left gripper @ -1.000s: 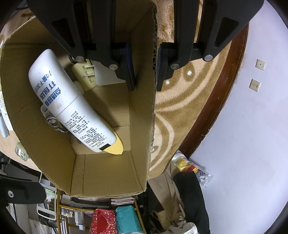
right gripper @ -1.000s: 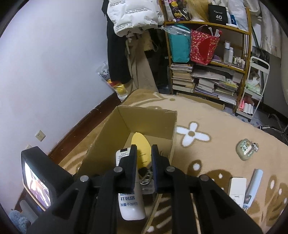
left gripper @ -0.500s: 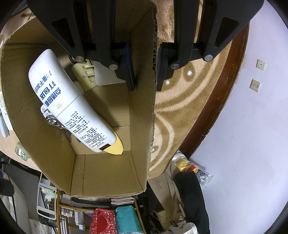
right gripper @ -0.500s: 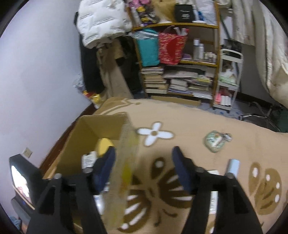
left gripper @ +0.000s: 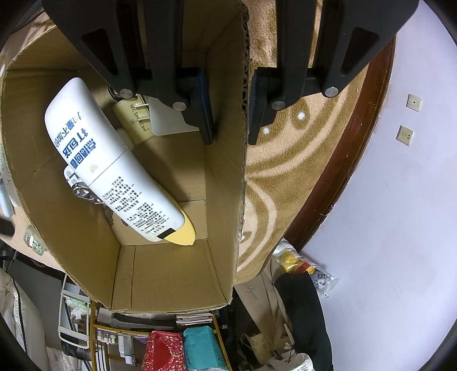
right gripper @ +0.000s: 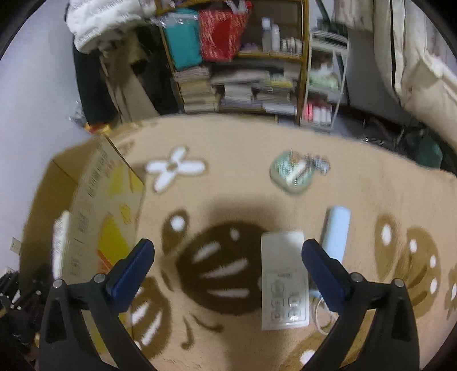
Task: Organize rigid objects
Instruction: 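Move the right tool back to the pile over the white remote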
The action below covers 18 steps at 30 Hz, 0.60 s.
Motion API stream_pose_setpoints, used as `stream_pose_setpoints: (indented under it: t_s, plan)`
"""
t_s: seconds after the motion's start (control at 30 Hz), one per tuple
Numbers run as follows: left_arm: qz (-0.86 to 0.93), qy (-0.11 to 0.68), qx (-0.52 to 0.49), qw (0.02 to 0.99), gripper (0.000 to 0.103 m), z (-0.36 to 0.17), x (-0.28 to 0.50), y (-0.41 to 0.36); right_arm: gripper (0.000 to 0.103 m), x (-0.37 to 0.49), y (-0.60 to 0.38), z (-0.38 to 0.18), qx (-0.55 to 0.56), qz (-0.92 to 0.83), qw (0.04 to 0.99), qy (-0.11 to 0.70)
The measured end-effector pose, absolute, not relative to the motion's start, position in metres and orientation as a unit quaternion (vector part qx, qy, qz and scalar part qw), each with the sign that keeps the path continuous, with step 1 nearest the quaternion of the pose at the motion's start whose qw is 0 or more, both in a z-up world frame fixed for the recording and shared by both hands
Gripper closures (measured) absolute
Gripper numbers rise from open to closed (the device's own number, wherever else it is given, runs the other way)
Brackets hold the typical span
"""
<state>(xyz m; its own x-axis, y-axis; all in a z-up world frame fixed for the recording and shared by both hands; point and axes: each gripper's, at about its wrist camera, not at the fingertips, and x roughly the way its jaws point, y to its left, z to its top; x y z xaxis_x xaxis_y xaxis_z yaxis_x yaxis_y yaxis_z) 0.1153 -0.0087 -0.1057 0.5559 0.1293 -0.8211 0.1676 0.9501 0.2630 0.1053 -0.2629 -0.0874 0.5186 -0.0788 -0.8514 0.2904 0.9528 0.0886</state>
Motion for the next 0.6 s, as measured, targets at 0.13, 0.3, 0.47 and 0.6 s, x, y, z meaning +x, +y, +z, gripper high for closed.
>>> stream_pose_setpoints:
  t_s: [0.13,0.3,0.47,0.6]
  plan:
    - [-0.011,0.472,0.158,0.867,0.08,-0.106,0.115,-0.009,0.0,0.105,-0.266,-0.106,0.103,-0.123,0.853,0.496]
    - [-0.012,0.472,0.158,0.867,0.08,-0.106,0.115,-0.009,0.0,0.105,-0.277,-0.12,0.12,-0.131,0.844,0.506]
    - [-0.012,0.474,0.154,0.867,0.08,-0.106,0.116,-0.007,0.0,0.104,-0.28,-0.126,0.128,-0.127,0.84,0.512]
    - [-0.013,0.476,0.152,0.866,0.08,-0.107,0.117,-0.005,0.003,0.104,-0.282,-0.134,0.138,-0.124,0.833,0.522]
